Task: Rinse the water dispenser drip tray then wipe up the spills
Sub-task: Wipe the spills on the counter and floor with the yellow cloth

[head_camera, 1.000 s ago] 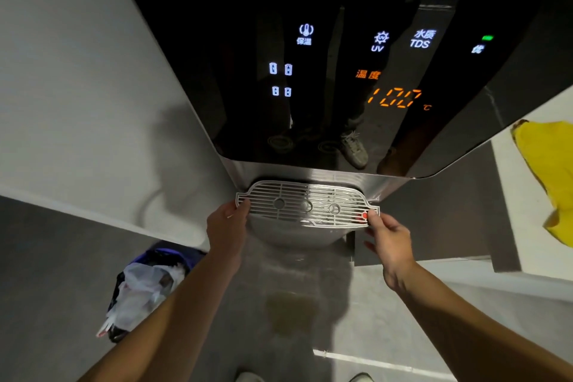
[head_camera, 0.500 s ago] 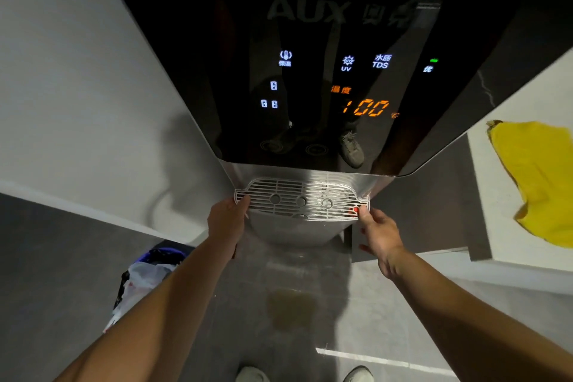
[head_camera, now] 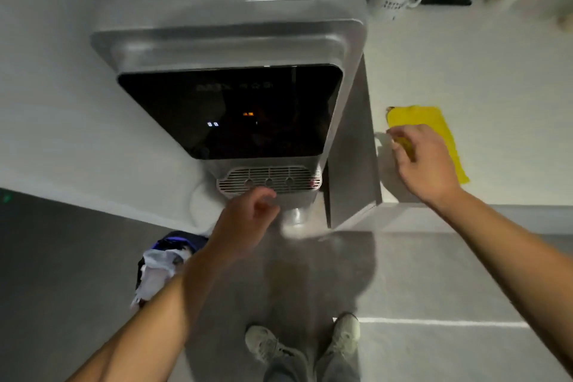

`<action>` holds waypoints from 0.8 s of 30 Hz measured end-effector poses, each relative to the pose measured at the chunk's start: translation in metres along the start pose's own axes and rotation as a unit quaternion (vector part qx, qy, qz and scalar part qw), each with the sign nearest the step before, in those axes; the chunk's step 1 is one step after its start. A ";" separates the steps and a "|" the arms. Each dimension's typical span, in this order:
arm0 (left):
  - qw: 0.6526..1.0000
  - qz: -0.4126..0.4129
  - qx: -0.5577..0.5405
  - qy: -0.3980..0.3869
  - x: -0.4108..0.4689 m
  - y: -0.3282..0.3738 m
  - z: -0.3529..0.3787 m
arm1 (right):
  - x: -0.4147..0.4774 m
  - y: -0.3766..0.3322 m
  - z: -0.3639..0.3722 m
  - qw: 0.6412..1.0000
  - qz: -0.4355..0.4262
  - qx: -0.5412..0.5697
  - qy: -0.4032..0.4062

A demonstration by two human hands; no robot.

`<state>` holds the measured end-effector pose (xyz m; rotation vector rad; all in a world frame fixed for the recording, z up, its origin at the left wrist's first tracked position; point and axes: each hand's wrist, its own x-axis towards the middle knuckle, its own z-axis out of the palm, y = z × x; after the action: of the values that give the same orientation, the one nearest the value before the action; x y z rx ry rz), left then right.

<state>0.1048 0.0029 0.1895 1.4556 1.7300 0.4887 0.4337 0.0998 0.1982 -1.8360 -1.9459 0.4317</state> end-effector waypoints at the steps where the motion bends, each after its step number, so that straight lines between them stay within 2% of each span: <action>1: 1.000 0.019 0.008 -0.010 -0.004 0.014 0.004 | 0.006 0.019 0.000 0.997 -0.013 -0.075 -0.020; 4: 0.997 0.057 0.042 -0.028 -0.006 0.049 0.024 | -0.004 0.057 0.014 0.985 -0.023 -0.168 -0.018; 7: 0.995 0.068 0.067 -0.025 -0.004 0.086 0.046 | -0.015 0.068 0.008 0.983 -0.014 -0.184 0.005; 9: 0.993 0.064 0.097 -0.027 -0.001 0.111 0.059 | -0.018 0.073 -0.007 0.983 0.009 -0.180 -0.040; 12: 0.982 0.060 0.172 -0.046 0.006 0.160 0.087 | -0.023 0.095 -0.042 0.975 0.112 -0.127 -0.143; 14: 0.976 0.070 0.196 -0.056 0.015 0.196 0.108 | -0.024 0.116 -0.071 0.964 0.193 -0.014 -0.180; 16: 0.976 0.079 0.193 -0.065 0.025 0.232 0.127 | -0.024 0.137 -0.104 0.943 0.267 0.138 -0.145; 19: 0.974 0.101 0.181 -0.091 0.045 0.278 0.162 | -0.030 0.174 -0.153 0.877 0.345 0.332 -0.048; 21: 0.971 0.124 0.176 -0.106 0.063 0.301 0.190 | -0.029 0.201 -0.182 0.857 0.359 0.370 -0.004; 24: 0.963 0.176 0.177 -0.100 0.109 0.328 0.245 | -0.017 0.254 -0.218 0.853 0.360 0.371 0.068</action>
<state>0.5010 0.1429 0.2453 2.0127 1.4510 0.2057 0.7637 0.0884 0.2561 -1.8750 -0.7207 1.0654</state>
